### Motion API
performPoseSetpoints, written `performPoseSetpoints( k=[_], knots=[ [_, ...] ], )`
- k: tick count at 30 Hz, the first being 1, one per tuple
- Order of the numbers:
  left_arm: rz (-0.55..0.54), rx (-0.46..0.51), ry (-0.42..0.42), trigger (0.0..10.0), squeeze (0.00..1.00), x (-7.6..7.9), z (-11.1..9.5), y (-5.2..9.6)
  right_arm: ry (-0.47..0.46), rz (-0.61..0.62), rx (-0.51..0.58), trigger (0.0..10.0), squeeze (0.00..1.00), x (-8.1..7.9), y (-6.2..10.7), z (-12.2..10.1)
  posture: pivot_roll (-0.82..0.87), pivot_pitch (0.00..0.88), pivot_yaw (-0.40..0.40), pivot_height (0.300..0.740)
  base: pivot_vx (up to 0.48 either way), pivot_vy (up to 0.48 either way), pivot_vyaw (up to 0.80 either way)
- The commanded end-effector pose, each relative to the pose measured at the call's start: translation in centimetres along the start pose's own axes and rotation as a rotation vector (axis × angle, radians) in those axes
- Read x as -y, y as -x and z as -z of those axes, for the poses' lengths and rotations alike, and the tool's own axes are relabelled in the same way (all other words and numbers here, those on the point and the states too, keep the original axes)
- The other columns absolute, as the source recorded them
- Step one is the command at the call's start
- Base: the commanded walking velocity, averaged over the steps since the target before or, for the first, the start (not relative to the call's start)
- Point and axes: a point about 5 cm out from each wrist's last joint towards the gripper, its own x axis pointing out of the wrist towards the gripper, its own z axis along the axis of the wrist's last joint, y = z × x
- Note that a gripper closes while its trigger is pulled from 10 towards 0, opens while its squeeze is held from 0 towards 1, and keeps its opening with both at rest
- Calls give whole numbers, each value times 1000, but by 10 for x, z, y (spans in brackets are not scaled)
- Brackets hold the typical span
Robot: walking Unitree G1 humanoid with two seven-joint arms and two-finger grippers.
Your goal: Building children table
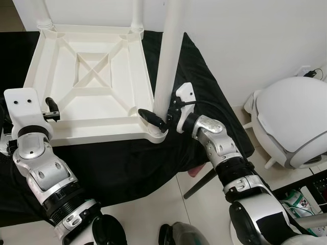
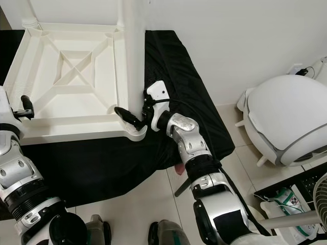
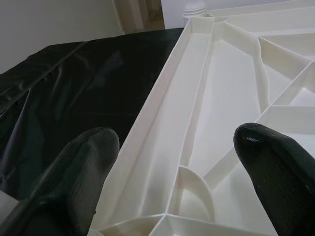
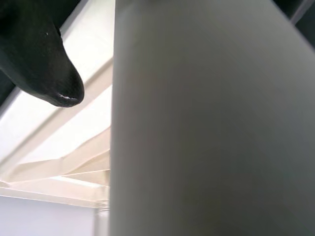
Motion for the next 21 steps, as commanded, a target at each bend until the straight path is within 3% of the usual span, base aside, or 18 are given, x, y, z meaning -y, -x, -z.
performPoseSetpoints(
  k=[1, 11, 14, 21],
  knots=[
    [-840, -2, 80, 10000, 0, -24, -7, 19, -3, -44, -28, 10000, 0, -7, -6, 5, 74, 43, -95, 740, 0, 0, 0],
    [-851, 3, 82, 10000, 0, -26, -7, 20, 16, 1, -39, 10000, 0, 2, -7, 6, 78, 39, -97, 740, 0, 0, 0],
    [-843, 12, 83, 10000, 0, -26, -8, 19, 30, 110, -36, 10000, 0, 19, 0, 2, 77, 33, -96, 740, 0, 0, 0],
    [-806, 32, 91, 10000, 0, -21, -10, 17, 34, 229, -19, 10000, 0, 35, 13, 0, 68, 32, -87, 740, 0, 0, 0]
  ],
)
